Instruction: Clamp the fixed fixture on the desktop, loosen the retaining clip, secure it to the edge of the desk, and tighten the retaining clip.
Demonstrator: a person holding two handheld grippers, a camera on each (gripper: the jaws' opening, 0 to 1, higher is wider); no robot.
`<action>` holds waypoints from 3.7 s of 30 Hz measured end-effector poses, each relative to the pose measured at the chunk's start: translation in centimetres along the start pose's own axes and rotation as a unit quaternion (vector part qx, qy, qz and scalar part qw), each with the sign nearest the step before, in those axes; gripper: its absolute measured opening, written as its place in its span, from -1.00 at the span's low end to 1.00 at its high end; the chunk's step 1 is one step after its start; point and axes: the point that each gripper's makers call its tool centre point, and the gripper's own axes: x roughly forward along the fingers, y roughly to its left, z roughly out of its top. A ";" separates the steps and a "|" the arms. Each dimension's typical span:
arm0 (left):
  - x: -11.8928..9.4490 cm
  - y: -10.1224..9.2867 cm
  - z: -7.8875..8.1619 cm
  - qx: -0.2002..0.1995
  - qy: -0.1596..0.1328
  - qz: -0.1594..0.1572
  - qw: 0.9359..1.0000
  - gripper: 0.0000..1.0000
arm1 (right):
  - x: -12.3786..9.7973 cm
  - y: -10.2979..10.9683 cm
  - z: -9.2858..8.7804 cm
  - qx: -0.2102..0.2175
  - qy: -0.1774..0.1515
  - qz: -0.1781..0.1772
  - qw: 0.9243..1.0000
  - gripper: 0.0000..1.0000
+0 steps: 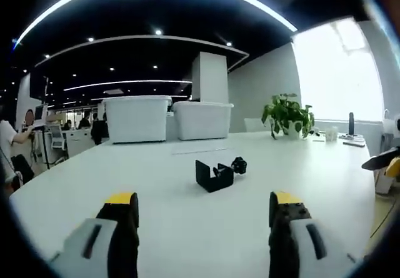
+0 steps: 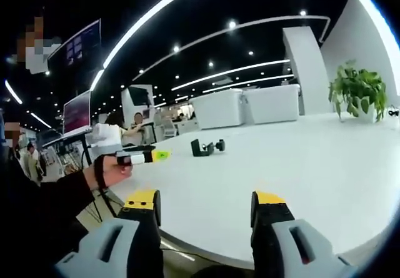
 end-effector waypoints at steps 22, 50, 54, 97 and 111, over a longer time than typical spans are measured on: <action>4.2 2.0 -0.9 -0.012 0.017 0.029 0.999 0.61 | -0.4 -0.9 -0.4 0.007 0.002 -0.004 1.000 0.10; 10.7 3.5 -1.6 0.030 0.048 0.054 0.997 0.48 | -1.6 -2.7 -0.8 0.014 0.004 -0.025 1.000 0.10; 10.5 4.0 -1.5 0.028 0.043 0.065 0.997 0.45 | -1.7 -2.9 -1.0 0.016 0.006 -0.026 1.000 0.10; 15.2 2.4 -1.6 0.065 0.040 0.014 0.997 -0.38 | -2.0 -4.5 -2.3 0.034 0.016 -0.037 0.999 0.04; 15.4 2.1 -1.6 0.055 0.038 -0.010 0.998 -0.68 | -1.9 -4.1 -2.5 0.035 0.016 -0.032 0.999 -0.03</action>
